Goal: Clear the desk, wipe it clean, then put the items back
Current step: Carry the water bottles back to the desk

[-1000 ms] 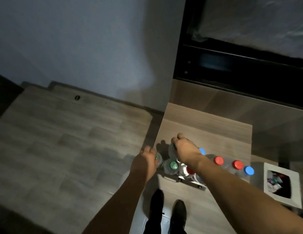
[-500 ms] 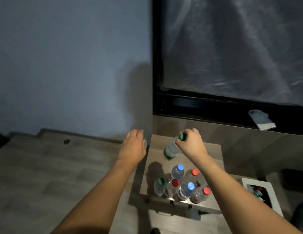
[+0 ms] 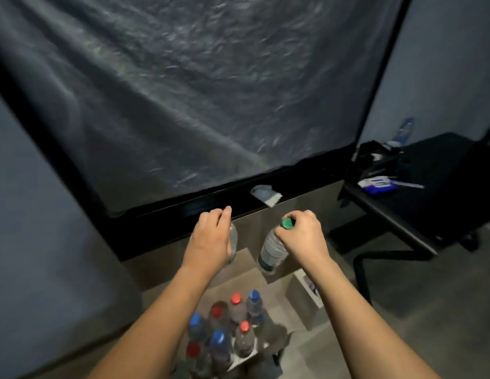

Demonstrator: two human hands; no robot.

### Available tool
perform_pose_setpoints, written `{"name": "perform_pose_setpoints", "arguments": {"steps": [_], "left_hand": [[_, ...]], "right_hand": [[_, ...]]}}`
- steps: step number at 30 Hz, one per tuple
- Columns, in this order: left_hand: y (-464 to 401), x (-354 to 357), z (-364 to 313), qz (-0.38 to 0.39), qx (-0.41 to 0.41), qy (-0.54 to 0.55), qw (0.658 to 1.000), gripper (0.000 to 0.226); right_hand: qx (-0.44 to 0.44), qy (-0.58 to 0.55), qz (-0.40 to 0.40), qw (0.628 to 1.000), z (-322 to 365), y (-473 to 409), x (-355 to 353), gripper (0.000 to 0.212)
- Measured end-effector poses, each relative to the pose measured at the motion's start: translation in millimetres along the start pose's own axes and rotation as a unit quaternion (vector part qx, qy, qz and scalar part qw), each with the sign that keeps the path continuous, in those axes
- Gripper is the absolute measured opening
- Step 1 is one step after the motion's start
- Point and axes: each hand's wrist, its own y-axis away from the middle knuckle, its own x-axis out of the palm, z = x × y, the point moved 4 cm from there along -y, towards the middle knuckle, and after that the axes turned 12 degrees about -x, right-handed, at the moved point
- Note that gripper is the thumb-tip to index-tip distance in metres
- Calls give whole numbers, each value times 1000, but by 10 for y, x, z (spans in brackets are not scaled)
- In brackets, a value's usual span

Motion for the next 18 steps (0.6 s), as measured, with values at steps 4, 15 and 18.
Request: {"name": "perform_pose_setpoints", "arguments": {"steps": [4, 15, 18], "left_hand": [[-257, 213, -1114, 17, 76, 31, 997, 47], [-339, 955, -4294, 66, 266, 93, 957, 57], [-325, 1117, -5052, 88, 304, 108, 942, 57]], "right_hand": [[64, 11, -72, 995, -697, 141, -877, 25], [198, 53, -216, 955, -2771, 934, -3067, 30], [226, 56, -238, 943, -3220, 1188, -3492, 31]]}}
